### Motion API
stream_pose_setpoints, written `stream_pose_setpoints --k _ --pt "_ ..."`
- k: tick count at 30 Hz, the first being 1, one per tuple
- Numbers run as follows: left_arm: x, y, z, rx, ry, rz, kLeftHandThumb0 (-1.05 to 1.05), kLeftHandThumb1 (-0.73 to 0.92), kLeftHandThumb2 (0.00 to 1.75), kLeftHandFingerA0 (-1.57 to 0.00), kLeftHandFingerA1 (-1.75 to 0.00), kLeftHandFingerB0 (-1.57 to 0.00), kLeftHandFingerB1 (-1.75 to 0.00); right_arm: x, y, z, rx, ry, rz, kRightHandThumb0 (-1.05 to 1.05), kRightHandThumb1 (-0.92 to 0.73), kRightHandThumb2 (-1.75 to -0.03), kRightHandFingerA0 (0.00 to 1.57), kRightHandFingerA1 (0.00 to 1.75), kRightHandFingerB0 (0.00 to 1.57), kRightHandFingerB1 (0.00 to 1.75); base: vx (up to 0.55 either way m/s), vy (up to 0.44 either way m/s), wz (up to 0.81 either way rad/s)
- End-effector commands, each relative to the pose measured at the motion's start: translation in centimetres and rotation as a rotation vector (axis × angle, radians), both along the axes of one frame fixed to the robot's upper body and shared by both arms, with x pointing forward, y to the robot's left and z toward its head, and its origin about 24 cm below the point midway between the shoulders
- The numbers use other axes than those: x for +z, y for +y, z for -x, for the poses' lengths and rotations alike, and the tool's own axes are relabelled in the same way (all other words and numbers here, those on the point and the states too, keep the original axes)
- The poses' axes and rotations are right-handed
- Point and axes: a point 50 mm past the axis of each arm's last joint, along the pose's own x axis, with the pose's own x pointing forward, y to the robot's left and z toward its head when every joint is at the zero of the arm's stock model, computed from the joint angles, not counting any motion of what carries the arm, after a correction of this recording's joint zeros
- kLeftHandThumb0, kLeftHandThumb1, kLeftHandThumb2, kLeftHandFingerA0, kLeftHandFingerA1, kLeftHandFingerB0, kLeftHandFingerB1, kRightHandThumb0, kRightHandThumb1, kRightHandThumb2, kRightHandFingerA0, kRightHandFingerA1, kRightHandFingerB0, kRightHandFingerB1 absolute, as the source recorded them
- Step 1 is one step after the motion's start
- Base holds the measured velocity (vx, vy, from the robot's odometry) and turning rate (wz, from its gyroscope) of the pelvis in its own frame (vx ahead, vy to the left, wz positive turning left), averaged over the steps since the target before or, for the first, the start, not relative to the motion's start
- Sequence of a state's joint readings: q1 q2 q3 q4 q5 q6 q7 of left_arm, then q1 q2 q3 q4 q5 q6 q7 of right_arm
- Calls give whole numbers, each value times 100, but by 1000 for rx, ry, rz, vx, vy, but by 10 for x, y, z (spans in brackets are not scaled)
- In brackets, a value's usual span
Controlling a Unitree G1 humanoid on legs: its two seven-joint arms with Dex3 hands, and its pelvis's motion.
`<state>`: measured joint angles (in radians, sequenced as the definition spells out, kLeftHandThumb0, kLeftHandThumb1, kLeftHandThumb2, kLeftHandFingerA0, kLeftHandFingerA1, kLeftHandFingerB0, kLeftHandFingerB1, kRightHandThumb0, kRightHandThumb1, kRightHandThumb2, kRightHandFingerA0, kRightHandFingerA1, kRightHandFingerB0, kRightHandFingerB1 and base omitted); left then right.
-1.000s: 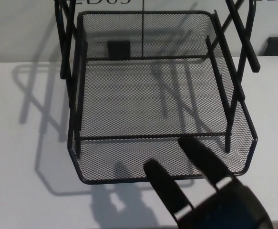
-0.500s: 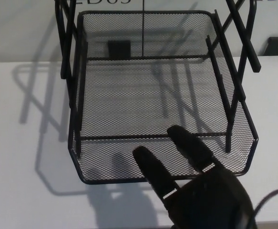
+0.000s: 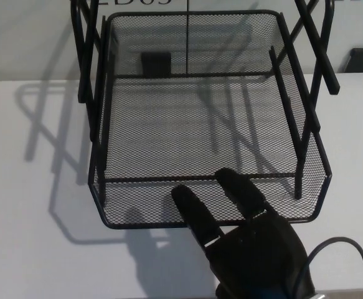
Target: The robot walks towards a file tray kept in the middle of a desk and uses its right hand to grab a tray and pulls it out towards itself
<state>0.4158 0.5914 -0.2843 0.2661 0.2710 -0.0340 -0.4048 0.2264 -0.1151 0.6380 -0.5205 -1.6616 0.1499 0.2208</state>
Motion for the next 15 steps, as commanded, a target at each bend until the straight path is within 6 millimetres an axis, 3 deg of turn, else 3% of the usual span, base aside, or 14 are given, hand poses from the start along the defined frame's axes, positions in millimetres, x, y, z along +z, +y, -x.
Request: stream_pose_setpoints --k 1,5,15 --pt "1 1 0 -19 -3 -7 -25 49 93 -34 -61 -7 -49 6 0 -4 -2 -52 -35 -73 -41 -86 0 23 0 17 0 0 0" --pt "4 0 -2 -32 -13 -12 -26 49 94 -34 -61 -7 -49 14 3 -6 5 -68 -46 -90 -52 -86 0 7 0 0 0 0 0" --pt "2 0 0 -34 -10 -9 -25 49 93 -37 -62 -8 -49 25 5 -17 -10 -103 -38 -94 -54 -86 0 8 0 0 0 0 0"
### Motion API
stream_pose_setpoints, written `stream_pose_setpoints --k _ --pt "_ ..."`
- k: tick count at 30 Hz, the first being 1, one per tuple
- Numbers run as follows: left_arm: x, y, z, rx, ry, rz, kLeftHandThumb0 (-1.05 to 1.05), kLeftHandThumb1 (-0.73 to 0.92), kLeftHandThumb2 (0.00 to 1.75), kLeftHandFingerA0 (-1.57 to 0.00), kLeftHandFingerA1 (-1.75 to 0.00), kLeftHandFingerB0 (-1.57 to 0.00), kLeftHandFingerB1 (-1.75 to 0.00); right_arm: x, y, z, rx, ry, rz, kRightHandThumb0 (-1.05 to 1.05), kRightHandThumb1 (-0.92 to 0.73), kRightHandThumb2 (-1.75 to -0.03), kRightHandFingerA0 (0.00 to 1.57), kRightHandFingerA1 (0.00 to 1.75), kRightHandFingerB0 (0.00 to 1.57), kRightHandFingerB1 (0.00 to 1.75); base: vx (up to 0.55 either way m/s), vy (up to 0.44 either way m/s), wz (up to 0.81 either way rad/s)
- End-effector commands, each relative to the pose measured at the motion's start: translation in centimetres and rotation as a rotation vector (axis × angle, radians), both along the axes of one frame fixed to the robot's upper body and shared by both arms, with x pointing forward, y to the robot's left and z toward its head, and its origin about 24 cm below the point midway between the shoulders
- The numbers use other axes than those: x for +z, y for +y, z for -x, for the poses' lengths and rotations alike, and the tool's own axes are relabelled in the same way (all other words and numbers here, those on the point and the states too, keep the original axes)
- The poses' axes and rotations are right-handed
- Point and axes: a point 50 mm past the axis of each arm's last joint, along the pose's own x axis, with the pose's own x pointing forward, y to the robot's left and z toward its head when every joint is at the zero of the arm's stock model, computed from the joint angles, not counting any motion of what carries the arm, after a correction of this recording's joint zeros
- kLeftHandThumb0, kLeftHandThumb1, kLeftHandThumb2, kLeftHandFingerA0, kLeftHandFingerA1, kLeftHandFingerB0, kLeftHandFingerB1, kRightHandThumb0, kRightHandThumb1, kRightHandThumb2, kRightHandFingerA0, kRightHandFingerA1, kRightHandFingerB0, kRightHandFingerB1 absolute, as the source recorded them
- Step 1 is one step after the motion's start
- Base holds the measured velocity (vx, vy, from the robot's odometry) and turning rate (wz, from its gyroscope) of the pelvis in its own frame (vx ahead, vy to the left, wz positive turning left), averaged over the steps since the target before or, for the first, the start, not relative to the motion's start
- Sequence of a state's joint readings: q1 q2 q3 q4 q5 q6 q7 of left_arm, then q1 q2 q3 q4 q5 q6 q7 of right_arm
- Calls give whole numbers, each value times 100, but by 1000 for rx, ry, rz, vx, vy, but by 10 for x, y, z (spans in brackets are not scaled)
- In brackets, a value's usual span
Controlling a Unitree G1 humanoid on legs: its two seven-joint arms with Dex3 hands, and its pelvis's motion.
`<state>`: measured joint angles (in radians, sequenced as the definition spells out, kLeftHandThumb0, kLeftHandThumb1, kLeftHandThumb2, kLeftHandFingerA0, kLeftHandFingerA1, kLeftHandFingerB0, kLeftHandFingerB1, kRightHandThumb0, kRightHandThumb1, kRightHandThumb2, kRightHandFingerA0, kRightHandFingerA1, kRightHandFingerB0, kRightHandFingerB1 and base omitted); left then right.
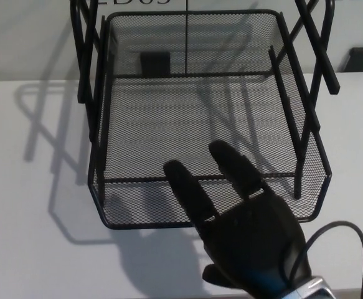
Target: The robot walks towards a file tray kept in the middle of a desk and uses its right hand to grab a tray and pulls it out towards itself
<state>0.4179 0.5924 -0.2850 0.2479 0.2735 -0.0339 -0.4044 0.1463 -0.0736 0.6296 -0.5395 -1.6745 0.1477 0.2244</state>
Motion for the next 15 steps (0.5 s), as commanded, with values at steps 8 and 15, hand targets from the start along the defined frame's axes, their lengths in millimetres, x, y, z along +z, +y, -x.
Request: stream_pose_setpoints --k 8,15 --pt "0 3 2 -45 0 -33 -27 49 93 -34 -61 -8 -49 -7 -5 -24 -66 29 9 -73 -42 -87 0 22 2 16 0 0 0" --pt "2 4 0 -47 -1 -35 -26 49 93 -35 -61 -7 -49 -17 -10 -38 -128 68 47 -72 -42 -86 0 22 0 19 0 0 0"
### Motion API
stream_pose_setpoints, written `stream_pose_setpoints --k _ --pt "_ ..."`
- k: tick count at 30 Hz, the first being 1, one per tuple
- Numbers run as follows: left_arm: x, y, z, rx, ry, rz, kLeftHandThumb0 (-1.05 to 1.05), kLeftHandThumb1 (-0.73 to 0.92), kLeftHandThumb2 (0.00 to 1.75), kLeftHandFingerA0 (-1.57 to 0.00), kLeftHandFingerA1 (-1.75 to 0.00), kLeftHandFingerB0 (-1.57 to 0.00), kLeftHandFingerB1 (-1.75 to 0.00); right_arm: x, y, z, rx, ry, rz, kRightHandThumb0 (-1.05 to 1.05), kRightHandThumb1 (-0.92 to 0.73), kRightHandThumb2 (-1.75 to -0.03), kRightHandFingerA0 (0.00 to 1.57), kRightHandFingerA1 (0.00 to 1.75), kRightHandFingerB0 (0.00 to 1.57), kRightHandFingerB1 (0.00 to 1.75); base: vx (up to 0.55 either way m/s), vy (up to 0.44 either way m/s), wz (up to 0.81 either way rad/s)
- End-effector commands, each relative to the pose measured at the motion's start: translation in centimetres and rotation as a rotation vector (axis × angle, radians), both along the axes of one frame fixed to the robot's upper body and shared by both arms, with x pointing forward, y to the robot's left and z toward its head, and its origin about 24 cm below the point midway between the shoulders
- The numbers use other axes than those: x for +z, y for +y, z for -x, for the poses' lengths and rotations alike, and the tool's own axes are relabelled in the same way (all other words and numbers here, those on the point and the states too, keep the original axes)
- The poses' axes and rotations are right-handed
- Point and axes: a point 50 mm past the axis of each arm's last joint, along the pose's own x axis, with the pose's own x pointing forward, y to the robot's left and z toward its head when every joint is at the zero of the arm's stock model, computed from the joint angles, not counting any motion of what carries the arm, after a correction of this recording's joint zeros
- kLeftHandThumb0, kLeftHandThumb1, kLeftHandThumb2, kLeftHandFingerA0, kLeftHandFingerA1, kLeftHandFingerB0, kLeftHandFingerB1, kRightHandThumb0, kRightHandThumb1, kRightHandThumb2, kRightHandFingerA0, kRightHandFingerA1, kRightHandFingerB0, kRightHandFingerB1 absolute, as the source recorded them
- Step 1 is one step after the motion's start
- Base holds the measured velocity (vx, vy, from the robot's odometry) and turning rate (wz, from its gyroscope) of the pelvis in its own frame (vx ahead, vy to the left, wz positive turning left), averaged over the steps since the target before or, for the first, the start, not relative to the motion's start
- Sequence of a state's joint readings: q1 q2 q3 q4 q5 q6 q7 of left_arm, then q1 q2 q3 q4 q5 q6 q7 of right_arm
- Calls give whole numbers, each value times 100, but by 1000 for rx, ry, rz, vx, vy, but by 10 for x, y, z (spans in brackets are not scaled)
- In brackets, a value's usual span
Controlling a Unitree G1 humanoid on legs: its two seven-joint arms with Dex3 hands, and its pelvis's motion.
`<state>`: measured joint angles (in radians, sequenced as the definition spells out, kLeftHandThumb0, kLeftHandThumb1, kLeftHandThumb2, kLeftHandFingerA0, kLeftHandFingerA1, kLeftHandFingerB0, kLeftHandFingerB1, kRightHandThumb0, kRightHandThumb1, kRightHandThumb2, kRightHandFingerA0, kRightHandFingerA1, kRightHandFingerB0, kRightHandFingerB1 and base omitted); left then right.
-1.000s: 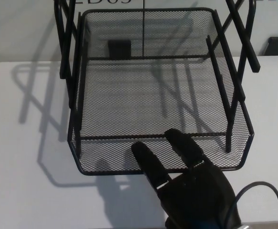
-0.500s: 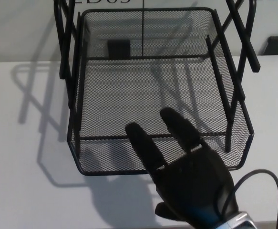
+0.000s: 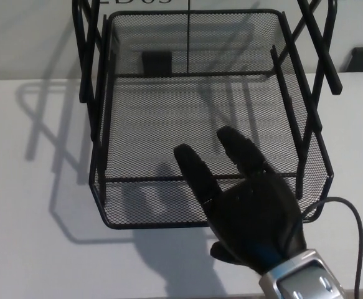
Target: The robot walks towards a file tray kept in the middle of a desk and uses its right hand to grab a tray and pulls it out towards itself
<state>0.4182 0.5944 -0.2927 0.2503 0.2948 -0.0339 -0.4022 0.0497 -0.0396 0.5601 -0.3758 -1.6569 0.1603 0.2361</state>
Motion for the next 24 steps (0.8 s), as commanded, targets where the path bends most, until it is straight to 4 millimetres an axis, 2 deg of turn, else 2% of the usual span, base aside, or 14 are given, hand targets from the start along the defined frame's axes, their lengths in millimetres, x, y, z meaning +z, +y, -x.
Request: stream_pose_setpoints --k 1,3,4,5,7,12,13,14,15,16,19,20,21,24 --pt "2 4 -2 -31 -8 -19 -26 49 93 -35 -61 -8 -49 -3 -6 -12 -67 20 -5 -73 -42 -86 0 21 0 19 0 0 0" --pt "3 4 -2 -33 -9 -18 -26 49 93 -35 -61 -8 -49 -5 -7 -16 -76 12 6 -76 -42 -87 0 19 0 19 0 0 0" --pt "3 4 -1 -38 -8 -18 -26 49 93 -35 -61 -8 -49 -6 -7 -17 -87 26 5 -87 -52 -88 0 5 14 4 0 0 0" --pt "3 4 -1 -38 -8 -18 -26 49 93 -35 -61 -8 -49 -6 -7 -17 -87 27 5 -87 -52 -88 0 5 14 4 0 0 0" --pt "2 3 0 -22 -2 -9 -25 48 93 -35 -61 -8 -49 -8 -8 -19 -90 34 -1 -75 -42 -87 0 18 0 21 0 0 0" --pt "4 2 -3 -39 -10 -18 -26 49 93 -34 -61 -8 -49 -9 -5 -14 -77 54 -9 -73 -41 -87 0 21 0 18 0 0 0" --pt "4 2 -3 -42 -11 -21 -25 49 93 -34 -61 -7 -49 -9 -3 -12 -66 54 -12 -77 -45 -88 5 16 7 11 0 0 0" --pt "4 3 -4 -43 -10 -23 -26 49 93 -33 -60 -7 -49 -9 -2 -9 -45 43 -4 -73 -42 -88 0 23 1 16 0 0 0" --pt "4 3 -4 -41 -9 -19 -34 64 69 -41 -57 -16 -42 -9 -1 -6 -30 42 -5 -72 -41 -88 0 26 0 18 0 0 0" --pt "3 3 -3 -37 -8 -19 -26 49 93 -34 -61 -8 -49 -8 1 -2 -14 44 -4 -74 -42 -88 0 24 0 17 0 0 0" --pt "2 3 -3 -32 -8 -8 -25 48 93 -35 -62 -8 -49 -9 2 4 -4 57 -14 -72 -41 -87 0 24 0 17 0 0 0" --pt "2 3 -2 -30 -4 -6 -25 49 93 -34 -61 -8 -49 -10 2 7 -3 67 -22 -81 -44 -71 0 29 0 24 0 0 0" --pt "3 2 -3 -33 -1 -9 -25 49 93 -33 -60 -8 -49 -12 2 9 0 79 -29 -73 -43 -86 2 23 3 13 0 0 0" --pt "4 2 -4 -44 -2 -20 -26 49 93 -33 -60 -8 -49 -14 2 12 2 104 -46 -73 -43 -85 5 22 8 9 0 0 0"
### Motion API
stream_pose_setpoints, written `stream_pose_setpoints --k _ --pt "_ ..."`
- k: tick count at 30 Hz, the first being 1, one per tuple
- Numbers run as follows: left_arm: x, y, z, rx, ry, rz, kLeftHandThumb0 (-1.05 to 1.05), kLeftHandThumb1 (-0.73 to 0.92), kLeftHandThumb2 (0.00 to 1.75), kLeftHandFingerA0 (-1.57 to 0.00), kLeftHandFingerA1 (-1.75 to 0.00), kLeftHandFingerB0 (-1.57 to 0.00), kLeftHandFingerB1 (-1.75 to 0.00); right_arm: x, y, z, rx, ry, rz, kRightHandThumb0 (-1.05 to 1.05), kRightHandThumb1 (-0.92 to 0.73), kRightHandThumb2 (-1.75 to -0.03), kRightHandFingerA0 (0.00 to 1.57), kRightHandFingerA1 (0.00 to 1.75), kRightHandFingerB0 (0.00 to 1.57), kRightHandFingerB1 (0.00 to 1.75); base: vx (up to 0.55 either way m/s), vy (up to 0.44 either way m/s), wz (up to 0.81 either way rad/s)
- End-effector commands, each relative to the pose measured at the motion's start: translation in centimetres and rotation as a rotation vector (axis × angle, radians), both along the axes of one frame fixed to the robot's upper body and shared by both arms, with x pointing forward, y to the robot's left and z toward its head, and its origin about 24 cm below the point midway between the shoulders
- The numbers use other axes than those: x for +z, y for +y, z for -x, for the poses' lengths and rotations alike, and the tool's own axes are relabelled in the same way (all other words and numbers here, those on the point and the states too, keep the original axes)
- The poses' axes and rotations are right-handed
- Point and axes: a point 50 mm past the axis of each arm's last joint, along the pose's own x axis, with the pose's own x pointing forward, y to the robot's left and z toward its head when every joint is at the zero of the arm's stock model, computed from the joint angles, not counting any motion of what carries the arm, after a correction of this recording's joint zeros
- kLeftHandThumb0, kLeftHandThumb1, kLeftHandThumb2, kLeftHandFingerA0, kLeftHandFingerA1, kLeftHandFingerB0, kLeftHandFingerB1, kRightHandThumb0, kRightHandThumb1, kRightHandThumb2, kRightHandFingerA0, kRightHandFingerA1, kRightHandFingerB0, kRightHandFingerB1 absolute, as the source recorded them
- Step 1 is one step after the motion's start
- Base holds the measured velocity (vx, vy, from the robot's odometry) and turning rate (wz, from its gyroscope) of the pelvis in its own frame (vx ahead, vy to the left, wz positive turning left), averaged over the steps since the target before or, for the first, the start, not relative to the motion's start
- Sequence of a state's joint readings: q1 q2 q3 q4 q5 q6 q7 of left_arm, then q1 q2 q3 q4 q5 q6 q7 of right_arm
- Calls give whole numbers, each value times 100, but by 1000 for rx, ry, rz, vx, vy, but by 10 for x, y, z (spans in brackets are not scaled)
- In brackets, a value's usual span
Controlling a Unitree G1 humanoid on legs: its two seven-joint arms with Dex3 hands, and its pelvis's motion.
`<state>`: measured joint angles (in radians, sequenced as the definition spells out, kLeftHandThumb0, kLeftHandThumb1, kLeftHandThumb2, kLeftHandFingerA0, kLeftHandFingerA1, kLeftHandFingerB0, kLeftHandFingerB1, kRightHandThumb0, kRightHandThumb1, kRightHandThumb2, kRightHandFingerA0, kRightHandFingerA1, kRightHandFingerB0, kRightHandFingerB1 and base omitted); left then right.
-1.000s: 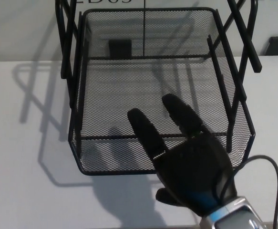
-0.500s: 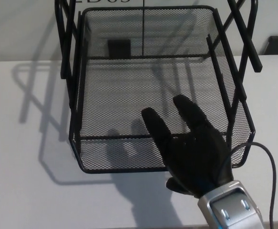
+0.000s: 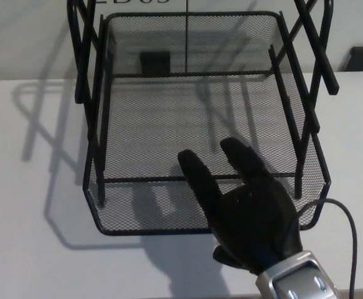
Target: The robot walks towards a file tray kept in the middle of a desk and uses its right hand to grab a tray and pulls it out towards itself
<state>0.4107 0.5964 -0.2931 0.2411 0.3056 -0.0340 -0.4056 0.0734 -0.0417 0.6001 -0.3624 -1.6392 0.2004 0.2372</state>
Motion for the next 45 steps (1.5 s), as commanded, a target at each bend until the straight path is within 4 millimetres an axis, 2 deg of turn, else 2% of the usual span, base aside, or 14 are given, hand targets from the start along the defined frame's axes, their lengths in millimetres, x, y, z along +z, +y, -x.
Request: stream_pose_setpoints --k 1,15,18,23,24,29,36,37,40,41,42,43,44,45 --pt "2 3 -1 -32 2 -17 -26 49 93 -33 -60 -8 -49 -6 -2 8 6 64 -35 -72 -43 -85 4 24 9 10 0 0 0" --pt "2 4 -1 -32 5 -14 -26 49 93 -35 -61 -8 -49 -22 -6 33 3 177 -34 -73 -44 -85 1 21 10 20 0 0 0" --pt "1 5 -1 -29 6 -13 -26 48 93 -35 -61 -9 -49 -24 -6 43 19 194 -51 -73 -42 -86 0 22 0 21 0 0 0" --pt "1 5 -2 -29 9 -9 -26 48 93 -35 -61 -9 -49 -23 -5 60 61 201 -67 -76 -45 -86 2 21 12 18 0 0 0" --pt "1 5 -2 -32 8 -9 -26 48 93 -34 -61 -9 -49 -22 -4 64 67 199 -72 -73 -43 -87 2 25 0 20 0 0 0" --pt "1 5 -1 -32 6 -9 -26 47 92 -34 -61 -10 -50 -17 -2 76 101 190 -97 -73 -42 -87 1 27 4 19 0 0 0" --pt "3 4 -2 -47 3 -10 -25 48 92 -38 -63 -10 -50 3 0 87 158 149 -136 -78 -47 -88 4 19 10 10 0 0 0" --pt "2 4 -2 -51 3 -16 -25 48 92 -38 -63 -10 -50 10 1 89 178 137 -153 -85 -55 -68 0 32 0 26 0 0 0" --pt "1 5 -3 -53 2 -25 -25 48 92 -38 -62 -10 -50 24 1 93 227 123 -187 -82 -57 -57 0 35 0 27 0 0 0" --pt "1 5 -2 -53 5 -17 -27 48 93 -37 -62 -10 -50 29 2 95 245 124 -203 -74 -42 -87 3 24 7 14 0 0 0" --pt "2 6 -2 -52 7 -6 -28 48 93 -35 -62 -10 -50 34 2 98 272 133 -226 -73 -40 -88 1 25 2 15 0 0 0" --pt "3 6 -2 -52 12 2 -32 68 59 -40 -55 -19 -40 40 2 102 302 157 -244 -77 -43 -89 1 21 0 11 0 0 0" --pt "7 5 -2 -47 15 11 -27 48 93 -34 -62 -10 -50 47 2 106 328 183 -277 -79 -45 -89 3 22 2 9 0 0 0" --pt "7 4 -2 -48 14 8 -26 48 93 -35 -62 -10 -50 51 2 110 349 193 -294 -80 -47 -90 7 23 9 9 0 0 0"
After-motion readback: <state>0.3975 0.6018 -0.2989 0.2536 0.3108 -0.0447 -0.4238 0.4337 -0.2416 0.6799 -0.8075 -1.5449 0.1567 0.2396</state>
